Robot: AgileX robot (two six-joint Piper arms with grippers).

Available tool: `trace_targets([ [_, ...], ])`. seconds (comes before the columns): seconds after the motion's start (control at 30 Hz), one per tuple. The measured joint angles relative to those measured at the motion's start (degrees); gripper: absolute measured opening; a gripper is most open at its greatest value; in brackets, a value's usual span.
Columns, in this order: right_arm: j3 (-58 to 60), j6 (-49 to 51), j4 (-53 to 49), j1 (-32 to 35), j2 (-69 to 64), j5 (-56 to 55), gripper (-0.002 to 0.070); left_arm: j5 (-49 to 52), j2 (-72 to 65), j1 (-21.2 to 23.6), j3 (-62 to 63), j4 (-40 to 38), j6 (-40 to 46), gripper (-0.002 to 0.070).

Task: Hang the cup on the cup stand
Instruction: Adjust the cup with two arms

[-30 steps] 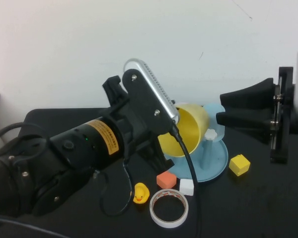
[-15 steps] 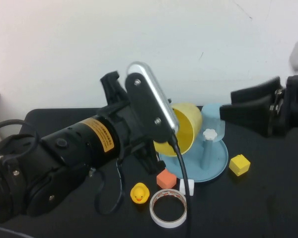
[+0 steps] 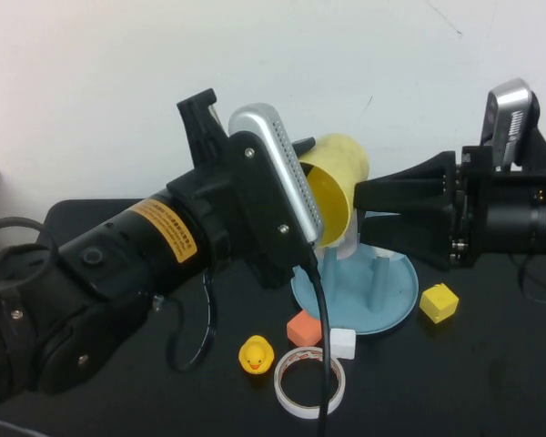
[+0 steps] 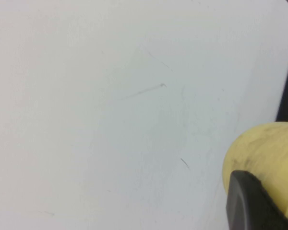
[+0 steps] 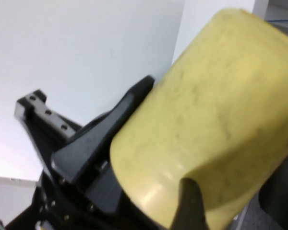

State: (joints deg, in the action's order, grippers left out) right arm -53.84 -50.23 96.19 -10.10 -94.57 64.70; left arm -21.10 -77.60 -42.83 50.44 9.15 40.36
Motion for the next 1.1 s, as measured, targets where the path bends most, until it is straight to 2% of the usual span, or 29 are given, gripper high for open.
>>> trace_targets([
  [0.27, 0.00, 0.48, 0.23, 0.00, -1.08, -0.62, 0.0472, 2.60, 0.00, 0.09, 0.00, 0.00, 0.21, 0.0010],
  [0.4, 0.00, 5.34, 0.23, 0.00, -1.08, -2.06, 0.0475, 2.95, 0.00, 0.09, 0.00, 0.13, 0.31, 0.0010],
  [0.6, 0.00, 10.79, 0.36, 0.00, -1.13, -2.75, 0.0569, 3.04, 0.00, 0.09, 0.00, 0.13, 1.29, 0.0010],
  [0.77, 0.00, 15.45, 0.62, 0.00, -1.13, -2.75, 0.0593, 3.04, 0.00, 0.09, 0.00, 0.78, 1.53, 0.0010],
  [1.1, -0.46, 24.59, 1.55, -1.18, -1.72, -5.21, 0.0594, 3.82, 0.00, 0.09, -0.04, 9.92, 1.53, 0.0010],
])
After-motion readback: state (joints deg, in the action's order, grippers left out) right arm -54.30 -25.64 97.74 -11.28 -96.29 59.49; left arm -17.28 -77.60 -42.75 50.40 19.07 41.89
